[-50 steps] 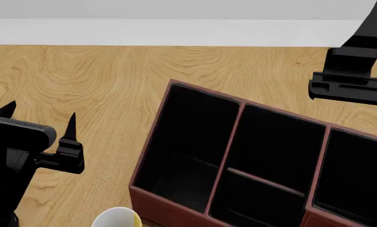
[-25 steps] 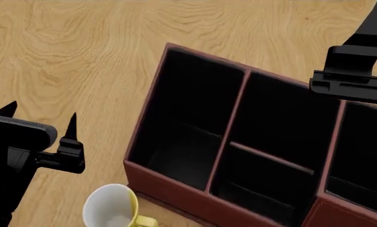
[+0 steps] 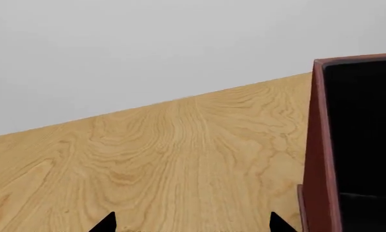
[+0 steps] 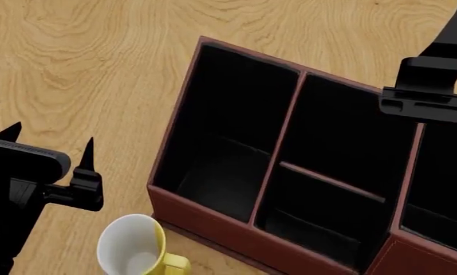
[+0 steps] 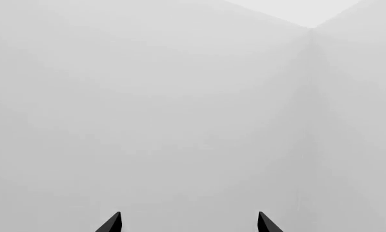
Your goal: Pick up the book and place it in the back compartment of the caddy.
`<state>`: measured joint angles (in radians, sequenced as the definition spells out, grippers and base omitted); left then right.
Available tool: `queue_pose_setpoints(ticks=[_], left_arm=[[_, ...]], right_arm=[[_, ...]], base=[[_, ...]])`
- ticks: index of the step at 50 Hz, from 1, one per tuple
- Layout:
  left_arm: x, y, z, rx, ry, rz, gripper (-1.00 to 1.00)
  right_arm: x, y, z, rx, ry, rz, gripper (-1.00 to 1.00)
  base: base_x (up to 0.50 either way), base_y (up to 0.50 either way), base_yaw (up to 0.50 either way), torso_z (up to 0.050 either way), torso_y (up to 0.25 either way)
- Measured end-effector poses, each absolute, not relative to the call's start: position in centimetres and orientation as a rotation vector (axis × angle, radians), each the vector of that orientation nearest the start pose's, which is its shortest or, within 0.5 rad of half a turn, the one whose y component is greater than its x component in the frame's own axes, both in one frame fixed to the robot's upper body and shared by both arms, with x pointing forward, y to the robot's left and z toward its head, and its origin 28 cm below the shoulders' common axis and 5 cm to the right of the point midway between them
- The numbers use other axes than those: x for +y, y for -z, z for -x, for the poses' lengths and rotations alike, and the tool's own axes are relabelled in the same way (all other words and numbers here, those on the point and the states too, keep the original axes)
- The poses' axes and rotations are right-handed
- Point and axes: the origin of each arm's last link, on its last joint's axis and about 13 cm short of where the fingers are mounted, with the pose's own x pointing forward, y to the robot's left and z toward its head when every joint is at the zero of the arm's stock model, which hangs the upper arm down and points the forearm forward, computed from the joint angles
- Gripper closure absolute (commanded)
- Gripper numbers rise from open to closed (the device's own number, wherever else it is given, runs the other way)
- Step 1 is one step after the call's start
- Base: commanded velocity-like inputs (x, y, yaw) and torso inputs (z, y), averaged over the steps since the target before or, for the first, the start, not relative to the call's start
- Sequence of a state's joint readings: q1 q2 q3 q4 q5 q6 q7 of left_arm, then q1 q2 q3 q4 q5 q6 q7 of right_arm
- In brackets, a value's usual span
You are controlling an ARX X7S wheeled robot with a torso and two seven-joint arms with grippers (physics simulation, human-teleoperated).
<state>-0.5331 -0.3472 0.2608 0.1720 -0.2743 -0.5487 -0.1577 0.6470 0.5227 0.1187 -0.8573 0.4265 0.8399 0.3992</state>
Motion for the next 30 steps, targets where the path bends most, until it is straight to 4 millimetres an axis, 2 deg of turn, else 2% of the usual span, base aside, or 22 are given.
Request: queue_pose_setpoints(ticks=[13, 30], left_arm=[[24.4, -15.1, -28.9, -0.028, 0.093, -0.262, -1.00], [26.9, -18.8, -26.3, 0.098, 0.124, -0.491, -1.00]], right_arm=[[-16.6, -27.7, -21.5, -0.673, 0.266, 0.162, -1.00], [-16.7, -27.5, -21.5, -0.672, 0.264, 0.153, -1.00]], base=[[0.00, 0.00, 0.00, 0.000, 0.000], [0.00, 0.00, 0.00, 0.000, 0.000]])
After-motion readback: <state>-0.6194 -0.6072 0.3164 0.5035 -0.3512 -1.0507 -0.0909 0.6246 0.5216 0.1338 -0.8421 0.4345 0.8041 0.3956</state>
